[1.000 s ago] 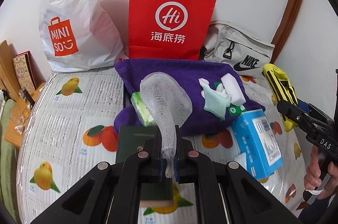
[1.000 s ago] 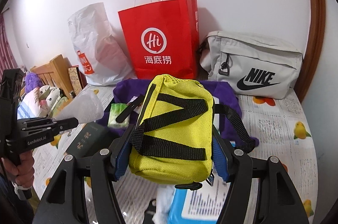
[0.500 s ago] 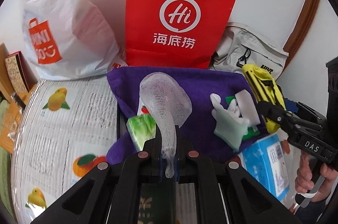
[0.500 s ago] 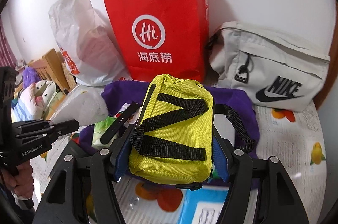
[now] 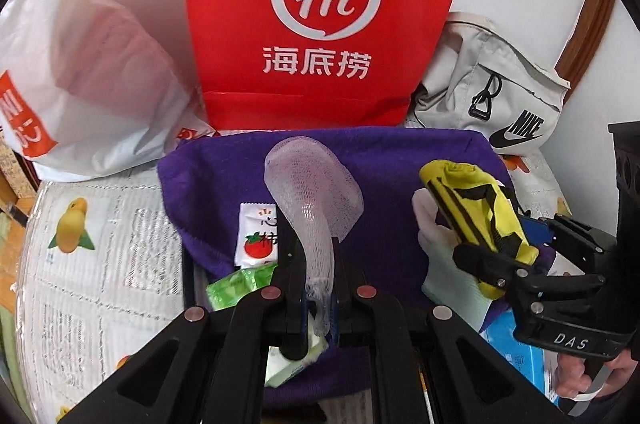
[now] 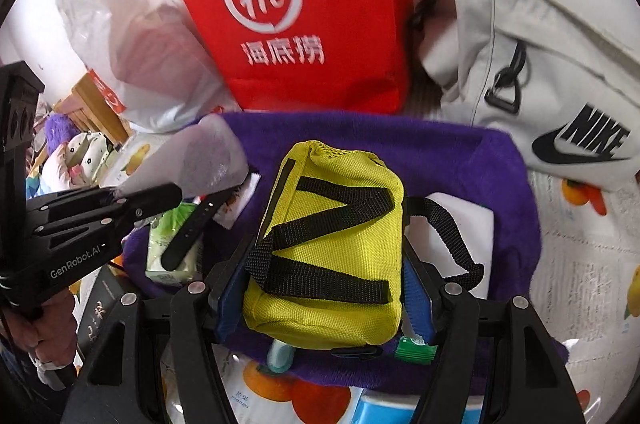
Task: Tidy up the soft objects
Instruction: 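Lower the yellow bag and mesh bag onto the purple towel and open both grippers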
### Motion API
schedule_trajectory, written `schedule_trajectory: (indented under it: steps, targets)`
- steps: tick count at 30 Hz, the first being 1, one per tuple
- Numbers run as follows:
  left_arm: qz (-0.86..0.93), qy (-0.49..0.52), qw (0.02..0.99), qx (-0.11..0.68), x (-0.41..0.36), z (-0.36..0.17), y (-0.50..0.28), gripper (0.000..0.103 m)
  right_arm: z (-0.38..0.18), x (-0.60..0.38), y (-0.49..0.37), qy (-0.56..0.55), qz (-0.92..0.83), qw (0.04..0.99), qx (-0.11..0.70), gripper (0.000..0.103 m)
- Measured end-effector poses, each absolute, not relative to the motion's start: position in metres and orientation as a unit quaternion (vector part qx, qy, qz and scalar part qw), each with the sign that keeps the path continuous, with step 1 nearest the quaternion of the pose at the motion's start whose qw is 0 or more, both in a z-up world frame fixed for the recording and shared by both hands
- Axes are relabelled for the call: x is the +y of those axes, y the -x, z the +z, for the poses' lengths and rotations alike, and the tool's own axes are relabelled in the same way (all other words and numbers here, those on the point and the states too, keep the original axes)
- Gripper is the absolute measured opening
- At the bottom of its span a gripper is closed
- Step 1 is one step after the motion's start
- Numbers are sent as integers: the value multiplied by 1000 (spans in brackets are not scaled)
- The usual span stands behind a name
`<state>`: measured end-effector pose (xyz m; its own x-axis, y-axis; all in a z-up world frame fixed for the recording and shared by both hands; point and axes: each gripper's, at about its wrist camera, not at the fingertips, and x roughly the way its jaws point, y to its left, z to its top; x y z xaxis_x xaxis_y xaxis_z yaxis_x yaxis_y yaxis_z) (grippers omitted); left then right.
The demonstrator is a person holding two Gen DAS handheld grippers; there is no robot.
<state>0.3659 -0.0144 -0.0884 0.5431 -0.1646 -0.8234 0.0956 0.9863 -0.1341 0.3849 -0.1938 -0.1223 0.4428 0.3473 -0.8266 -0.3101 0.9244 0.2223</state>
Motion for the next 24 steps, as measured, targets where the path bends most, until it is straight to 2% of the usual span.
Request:
schedule_trajectory:
  steps: [8,12,13,21,24]
  targets:
    - [-79,37,867,490,-17,-104,-377,8,-130,-193,-391,-34,204,843,497,70]
    - [-83,36,864,495,-18,-108,-380,9,-129,-193,-391,-45,209,842,495,79]
    - [-84,38,863,496,-18,-109,-381,13,-128,-194,-391,-48,211,842,494,82]
    - [-78,33,869,487,-15,-105,-380,47,-118,-197,-390,-63,208,852,477,84]
    - [-77,33,874,480,-11,-98,-374,48,-109,-203,-387,-68,208,858,465,84]
